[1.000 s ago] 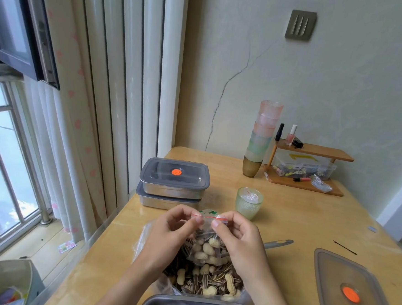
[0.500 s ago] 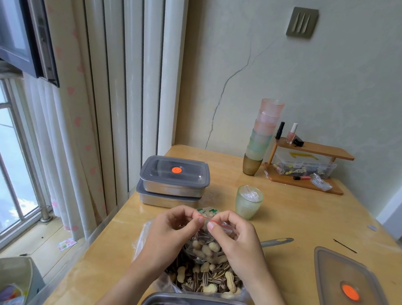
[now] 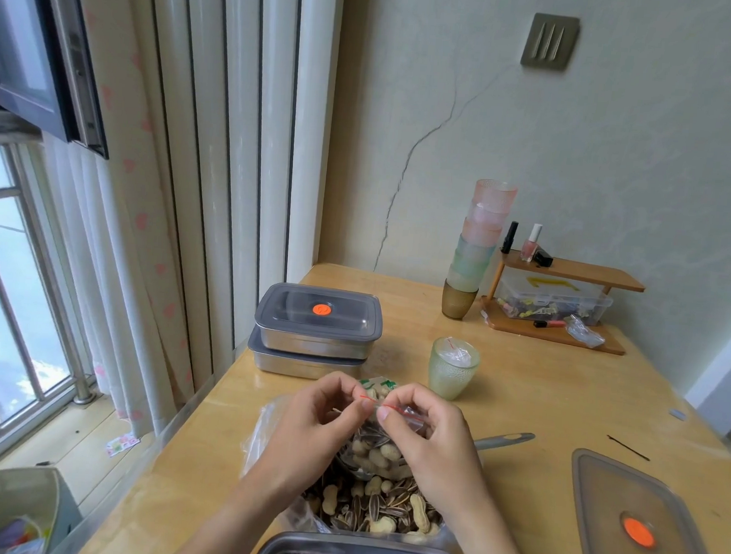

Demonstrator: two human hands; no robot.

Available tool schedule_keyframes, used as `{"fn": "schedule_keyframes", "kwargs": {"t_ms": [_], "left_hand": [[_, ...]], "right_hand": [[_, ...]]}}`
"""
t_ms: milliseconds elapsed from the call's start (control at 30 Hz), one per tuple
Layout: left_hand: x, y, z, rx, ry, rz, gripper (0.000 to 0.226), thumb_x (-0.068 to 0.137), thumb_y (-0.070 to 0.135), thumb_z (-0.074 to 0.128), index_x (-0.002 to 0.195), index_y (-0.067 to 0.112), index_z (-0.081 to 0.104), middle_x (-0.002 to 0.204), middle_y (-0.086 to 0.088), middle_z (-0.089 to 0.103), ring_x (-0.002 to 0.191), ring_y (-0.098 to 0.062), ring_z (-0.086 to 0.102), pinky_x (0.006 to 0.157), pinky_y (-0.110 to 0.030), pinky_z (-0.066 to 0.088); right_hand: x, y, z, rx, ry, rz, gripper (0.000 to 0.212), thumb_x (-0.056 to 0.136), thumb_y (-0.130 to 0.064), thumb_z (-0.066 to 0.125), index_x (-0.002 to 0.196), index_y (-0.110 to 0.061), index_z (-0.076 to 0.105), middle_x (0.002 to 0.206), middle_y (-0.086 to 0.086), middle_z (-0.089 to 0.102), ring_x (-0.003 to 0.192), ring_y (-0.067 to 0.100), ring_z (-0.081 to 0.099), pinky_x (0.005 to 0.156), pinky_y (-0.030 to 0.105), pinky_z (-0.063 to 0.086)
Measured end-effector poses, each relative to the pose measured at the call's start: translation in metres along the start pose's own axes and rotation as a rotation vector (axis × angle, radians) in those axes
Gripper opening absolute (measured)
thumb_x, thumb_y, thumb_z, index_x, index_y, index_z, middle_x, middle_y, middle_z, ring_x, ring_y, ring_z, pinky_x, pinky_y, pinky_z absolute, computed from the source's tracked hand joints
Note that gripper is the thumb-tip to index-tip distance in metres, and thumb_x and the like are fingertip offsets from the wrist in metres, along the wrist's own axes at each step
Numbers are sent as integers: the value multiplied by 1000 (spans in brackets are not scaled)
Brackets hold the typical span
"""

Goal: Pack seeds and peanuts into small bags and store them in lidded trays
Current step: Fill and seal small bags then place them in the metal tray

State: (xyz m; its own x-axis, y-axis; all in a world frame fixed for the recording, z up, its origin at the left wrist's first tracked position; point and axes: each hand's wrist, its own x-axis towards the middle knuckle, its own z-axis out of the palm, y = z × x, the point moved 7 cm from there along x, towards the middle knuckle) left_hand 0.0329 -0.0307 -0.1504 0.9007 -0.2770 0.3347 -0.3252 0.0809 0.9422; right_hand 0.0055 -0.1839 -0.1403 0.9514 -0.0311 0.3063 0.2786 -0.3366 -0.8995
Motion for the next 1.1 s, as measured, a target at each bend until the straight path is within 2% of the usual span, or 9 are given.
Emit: {"fn": "schedule_keyframes", "kwargs": {"t_ms": [67, 167, 267, 400, 567, 700, 867, 1000, 1100], "left_hand": [[-1, 2, 3, -1, -27, -1, 22, 89, 38, 70, 92, 16, 69, 92, -15, 71, 82, -22, 65, 75, -36, 52], [-1, 3, 3, 24, -17, 20, 15, 92, 30, 70, 89, 16, 71, 88, -12, 72, 79, -17, 64, 73, -31, 50], [0, 1, -2, 15, 29, 13, 17, 92, 33, 70, 89, 16, 72, 89, -11, 73, 82, -20, 67, 76, -40, 53], [1, -2, -4, 4, 39, 7, 23, 91, 38, 71, 90, 16, 73, 91, -13, 74, 84, -24, 67, 81, -51, 55], [1, -2, 0, -15, 11, 12, 27, 89, 42, 70, 89, 15, 71, 91, -19, 70, 80, -18, 61, 75, -37, 49], [1, -1, 1, 5, 5, 28, 28, 89, 44, 67, 87, 15, 68, 81, -13, 66, 73, -15, 54, 68, -33, 44], [-1, 0, 1, 7, 2, 22, 29, 87, 45, 69, 90, 16, 70, 90, -19, 69, 77, -28, 61, 72, -45, 49], [0, 0, -1, 30, 25, 27, 27, 89, 44, 72, 91, 17, 73, 90, -19, 72, 81, -37, 67, 74, -52, 52], [0, -1, -4, 13, 61, 20, 24, 92, 39, 71, 94, 15, 74, 93, -15, 75, 88, -39, 69, 80, -54, 55]], "right_hand": [[0, 1, 1, 14, -13, 0, 10, 91, -28, 71, 85, -21, 69, 86, -2, 74, 85, 13, 71, 81, 38, 56], [1, 2, 0, 26, -25, -2, 9, 92, -29, 70, 87, -22, 69, 89, -3, 75, 88, 12, 71, 82, 36, 55], [1, 2, 0, 56, -25, 11, 10, 89, -32, 69, 90, -23, 69, 95, -1, 76, 98, 17, 72, 92, 44, 57], [1, 2, -1, 76, -8, 19, 8, 87, -34, 69, 86, -25, 70, 90, -1, 75, 95, 20, 71, 93, 47, 57], [1, 4, -2, 50, 19, 19, 6, 89, -30, 69, 85, -27, 71, 90, -2, 75, 93, 16, 71, 90, 43, 57], [0, 4, -2, -5, 35, 11, 12, 96, -16, 71, 86, -23, 72, 86, -3, 76, 88, 12, 71, 84, 35, 56], [0, 2, -2, -19, 30, -3, 13, 96, -14, 71, 87, -22, 72, 87, -5, 76, 87, 11, 71, 83, 32, 56], [0, 1, -2, -1, 13, -6, 12, 97, -14, 71, 88, -23, 72, 90, -3, 76, 91, 14, 71, 85, 39, 57], [0, 1, -2, 56, 10, -19, 2, 94, -24, 71, 92, -24, 71, 93, -1, 75, 96, 17, 71, 90, 40, 57]]}}
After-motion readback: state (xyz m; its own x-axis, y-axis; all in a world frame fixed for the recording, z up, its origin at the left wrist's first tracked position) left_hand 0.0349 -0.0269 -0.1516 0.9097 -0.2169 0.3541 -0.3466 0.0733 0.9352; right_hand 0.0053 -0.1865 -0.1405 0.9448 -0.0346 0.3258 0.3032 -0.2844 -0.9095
